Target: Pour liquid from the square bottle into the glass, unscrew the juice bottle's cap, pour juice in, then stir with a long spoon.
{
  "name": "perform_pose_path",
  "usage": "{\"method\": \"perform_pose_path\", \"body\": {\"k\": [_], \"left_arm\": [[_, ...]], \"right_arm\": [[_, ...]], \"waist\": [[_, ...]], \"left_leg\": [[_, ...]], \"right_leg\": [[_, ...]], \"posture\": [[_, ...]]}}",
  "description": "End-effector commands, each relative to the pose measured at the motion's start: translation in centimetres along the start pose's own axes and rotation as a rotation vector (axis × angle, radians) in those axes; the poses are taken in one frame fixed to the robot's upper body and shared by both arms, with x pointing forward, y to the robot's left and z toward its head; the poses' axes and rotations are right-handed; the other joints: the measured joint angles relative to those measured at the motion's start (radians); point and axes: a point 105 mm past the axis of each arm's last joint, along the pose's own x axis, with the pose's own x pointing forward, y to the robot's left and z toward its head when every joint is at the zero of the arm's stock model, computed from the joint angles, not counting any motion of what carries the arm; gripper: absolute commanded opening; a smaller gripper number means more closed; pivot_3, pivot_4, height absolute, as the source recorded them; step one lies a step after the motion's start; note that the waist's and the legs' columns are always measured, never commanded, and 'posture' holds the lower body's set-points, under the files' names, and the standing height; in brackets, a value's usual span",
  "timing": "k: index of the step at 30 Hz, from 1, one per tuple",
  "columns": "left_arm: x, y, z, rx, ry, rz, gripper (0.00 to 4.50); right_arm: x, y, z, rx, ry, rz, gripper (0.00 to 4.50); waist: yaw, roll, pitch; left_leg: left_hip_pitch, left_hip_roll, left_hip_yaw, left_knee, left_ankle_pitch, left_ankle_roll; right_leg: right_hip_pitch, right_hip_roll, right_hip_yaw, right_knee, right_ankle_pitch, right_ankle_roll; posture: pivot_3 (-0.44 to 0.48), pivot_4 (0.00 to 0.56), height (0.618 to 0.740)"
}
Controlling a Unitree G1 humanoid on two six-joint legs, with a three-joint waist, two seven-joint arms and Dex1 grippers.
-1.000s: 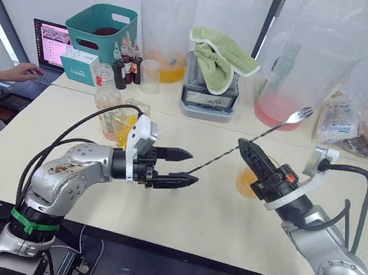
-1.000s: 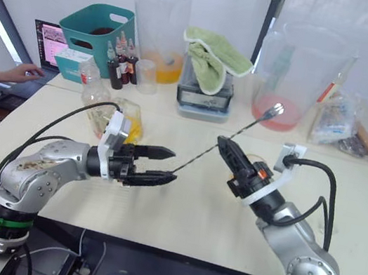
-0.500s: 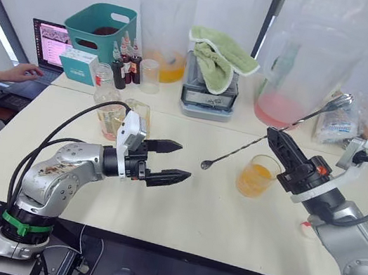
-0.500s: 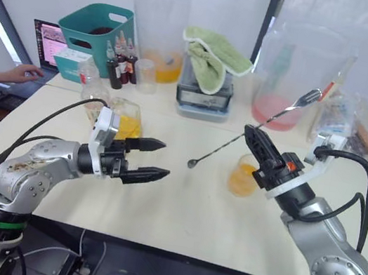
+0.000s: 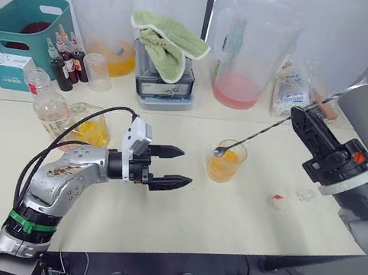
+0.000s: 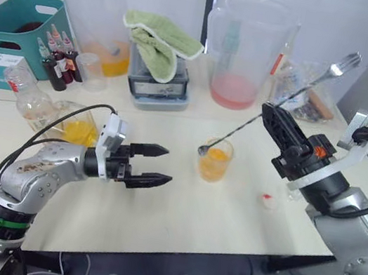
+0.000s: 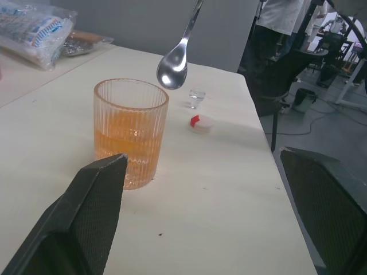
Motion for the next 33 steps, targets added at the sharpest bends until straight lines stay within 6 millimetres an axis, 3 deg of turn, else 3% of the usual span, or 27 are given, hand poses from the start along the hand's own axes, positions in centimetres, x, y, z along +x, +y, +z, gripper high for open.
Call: {"method": "perform_pose_path", "body": {"k": [1, 9, 15, 29, 33], "left_arm": [[0.2, -0.6, 0.4, 0.041, -0.015, -0.025, 4.48], [0.3, -1.2, 0.3, 0.052, -0.016, -0.024, 4.48], [0.1, -1.2, 0.1, 0.059, -0.016, 0.003, 4.48], [-0.1, -0.7, -0.1, 0.054, -0.022, 0.043, 4.48], [0.0, -0.8, -0.2, 0.052, -0.018, 0.042, 4.48]], "right_arm": [[0.2, -0.1, 1.1, -0.055, -0.001, -0.007, 0.0], [0.1, -2.4, 2.8, -0.177, 0.044, -0.071, 0.0], [-0.5, -2.9, 3.7, -0.209, 0.088, -0.04, 0.0], [0.1, -3.3, 2.3, -0.245, 0.165, 0.032, 0.0], [0.0, -3.8, 2.1, -0.249, 0.18, 0.011, 0.0]], "waist": [[0.005, 0.0, 0.0], [0.029, 0.0, 0.0], [0.03, 0.0, 0.0], [0.047, 0.001, 0.0], [0.044, 0.006, -0.001]], "left_leg": [[-0.003, -0.001, -0.004, 0.002, 0.0, 0.0], [-0.005, -0.009, -0.011, 0.014, 0.0, 0.0], [-0.005, -0.012, -0.021, 0.015, 0.001, 0.001], [-0.005, -0.016, -0.031, 0.016, 0.001, 0.001], [-0.013, -0.029, -0.067, 0.016, 0.007, 0.002]], "right_leg": [[0.0, -0.002, -0.008, 0.001, 0.0, 0.0], [0.005, -0.011, -0.022, 0.002, 0.0, 0.0], [0.009, -0.015, -0.033, 0.003, 0.0, 0.0], [0.015, -0.018, -0.042, 0.002, 0.0, 0.0], [0.026, -0.035, -0.081, 0.002, 0.0, 0.0]], "posture": [[0.0, 0.15, 0.733], [0.0, 0.15, 0.733], [0.0, 0.15, 0.733], [0.0, 0.15, 0.733], [0.0, 0.15, 0.733]]}}
